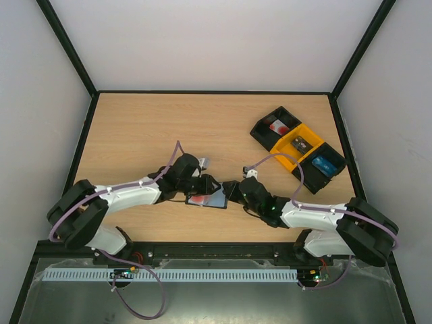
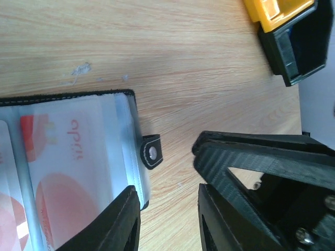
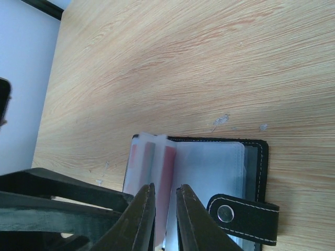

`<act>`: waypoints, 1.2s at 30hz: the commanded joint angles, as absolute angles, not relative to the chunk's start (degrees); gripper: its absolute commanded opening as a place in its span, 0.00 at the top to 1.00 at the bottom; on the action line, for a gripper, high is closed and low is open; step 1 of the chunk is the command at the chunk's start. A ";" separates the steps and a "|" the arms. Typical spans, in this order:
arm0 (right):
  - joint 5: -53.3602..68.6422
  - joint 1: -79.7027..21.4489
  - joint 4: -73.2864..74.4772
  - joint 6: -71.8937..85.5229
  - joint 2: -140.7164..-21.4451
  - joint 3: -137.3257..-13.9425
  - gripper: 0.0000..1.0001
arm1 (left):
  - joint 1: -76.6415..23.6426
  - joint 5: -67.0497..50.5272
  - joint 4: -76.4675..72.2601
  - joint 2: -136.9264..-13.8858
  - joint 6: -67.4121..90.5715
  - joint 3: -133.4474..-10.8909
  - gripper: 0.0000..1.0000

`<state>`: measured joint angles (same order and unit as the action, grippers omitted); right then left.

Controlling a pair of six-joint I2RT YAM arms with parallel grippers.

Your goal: Take the credit cards out of the card holder

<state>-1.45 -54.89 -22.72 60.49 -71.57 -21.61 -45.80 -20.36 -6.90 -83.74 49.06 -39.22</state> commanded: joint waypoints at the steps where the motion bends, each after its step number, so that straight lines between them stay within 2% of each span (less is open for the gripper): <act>1: -3.80 -55.23 -21.33 60.20 -70.18 -20.92 0.87 | -46.10 -18.83 -5.98 -78.97 48.40 -39.44 0.65; 8: -3.76 -55.28 -21.46 60.62 -69.70 -21.10 0.86 | -45.90 -15.49 -3.37 -72.09 47.75 -38.74 0.55; 14: -0.56 -55.24 -21.99 60.63 -70.57 -22.12 0.86 | -43.71 -13.92 -0.88 -71.77 47.31 -37.36 0.50; 18: 2.22 -55.28 -22.96 60.78 -72.33 -22.91 0.86 | -41.82 -16.14 -3.73 -72.84 48.10 -34.44 0.51; 25: 5.96 -55.25 -22.99 60.23 -79.30 -25.63 0.86 | -39.33 -19.28 -8.36 -77.22 48.19 -31.15 0.60; 36: 4.64 -55.26 -20.47 59.89 -84.90 -26.94 0.86 | -38.94 -20.12 -11.45 -83.08 47.13 -30.44 0.61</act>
